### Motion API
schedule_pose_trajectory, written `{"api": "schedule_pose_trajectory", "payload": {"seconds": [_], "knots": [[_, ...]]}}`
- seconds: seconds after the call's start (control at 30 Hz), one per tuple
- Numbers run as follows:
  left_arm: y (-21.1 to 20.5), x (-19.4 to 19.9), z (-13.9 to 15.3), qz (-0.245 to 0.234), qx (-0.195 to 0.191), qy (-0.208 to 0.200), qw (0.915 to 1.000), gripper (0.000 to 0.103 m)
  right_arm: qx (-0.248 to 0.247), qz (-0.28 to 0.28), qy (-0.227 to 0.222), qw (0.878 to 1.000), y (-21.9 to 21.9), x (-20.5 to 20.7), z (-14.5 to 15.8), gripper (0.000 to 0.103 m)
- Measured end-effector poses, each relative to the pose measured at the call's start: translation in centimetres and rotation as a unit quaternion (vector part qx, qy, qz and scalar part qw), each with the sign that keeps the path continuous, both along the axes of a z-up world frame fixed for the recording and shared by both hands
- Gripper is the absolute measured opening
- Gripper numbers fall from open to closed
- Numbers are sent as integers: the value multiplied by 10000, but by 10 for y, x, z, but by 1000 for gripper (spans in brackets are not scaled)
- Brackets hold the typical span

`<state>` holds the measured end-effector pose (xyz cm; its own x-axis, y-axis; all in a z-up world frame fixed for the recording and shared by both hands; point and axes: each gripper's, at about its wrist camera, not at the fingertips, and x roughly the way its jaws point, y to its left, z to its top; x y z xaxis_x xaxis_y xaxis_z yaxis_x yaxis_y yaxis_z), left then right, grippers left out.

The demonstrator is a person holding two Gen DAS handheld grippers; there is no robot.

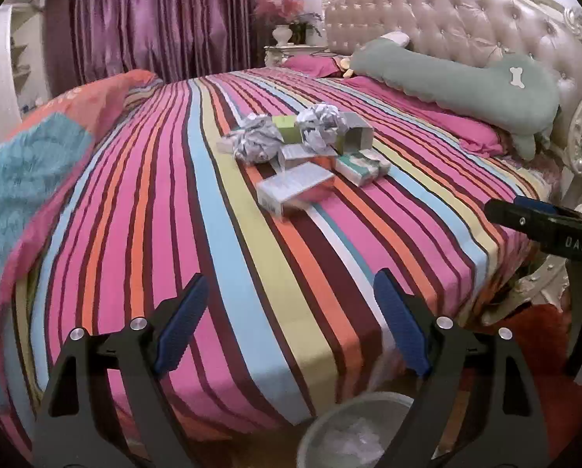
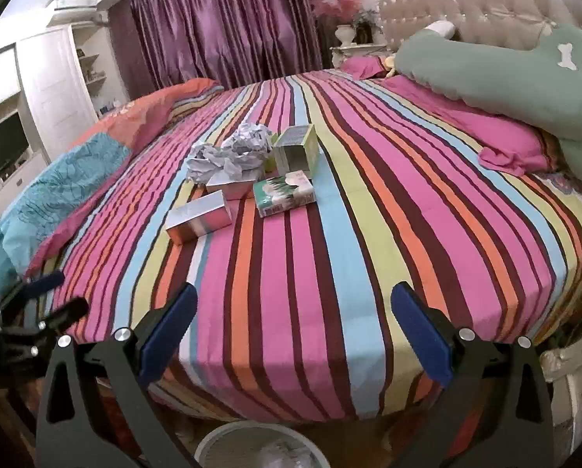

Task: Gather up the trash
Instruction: 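Raise both empty tools back toward the items on the bed, then grasp the white printed leaflet with the left tool while the right tool grasps the green tissue pack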

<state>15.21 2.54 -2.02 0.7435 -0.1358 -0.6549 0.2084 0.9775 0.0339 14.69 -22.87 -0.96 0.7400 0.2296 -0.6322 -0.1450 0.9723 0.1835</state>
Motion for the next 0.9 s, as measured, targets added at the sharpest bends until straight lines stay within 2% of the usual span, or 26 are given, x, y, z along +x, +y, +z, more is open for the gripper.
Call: {"api": "schedule_pose_trajectory", "payload": {"seconds": [0.27,0.9], "knots": [[-7,37,-2,-318,301,-20,9990,84,-238,115,135,9996,6,34,-10,95],[-29,160,-38,-889,666,683,9915,84,-721,526,546,9945,30,130,-40,95]]}}
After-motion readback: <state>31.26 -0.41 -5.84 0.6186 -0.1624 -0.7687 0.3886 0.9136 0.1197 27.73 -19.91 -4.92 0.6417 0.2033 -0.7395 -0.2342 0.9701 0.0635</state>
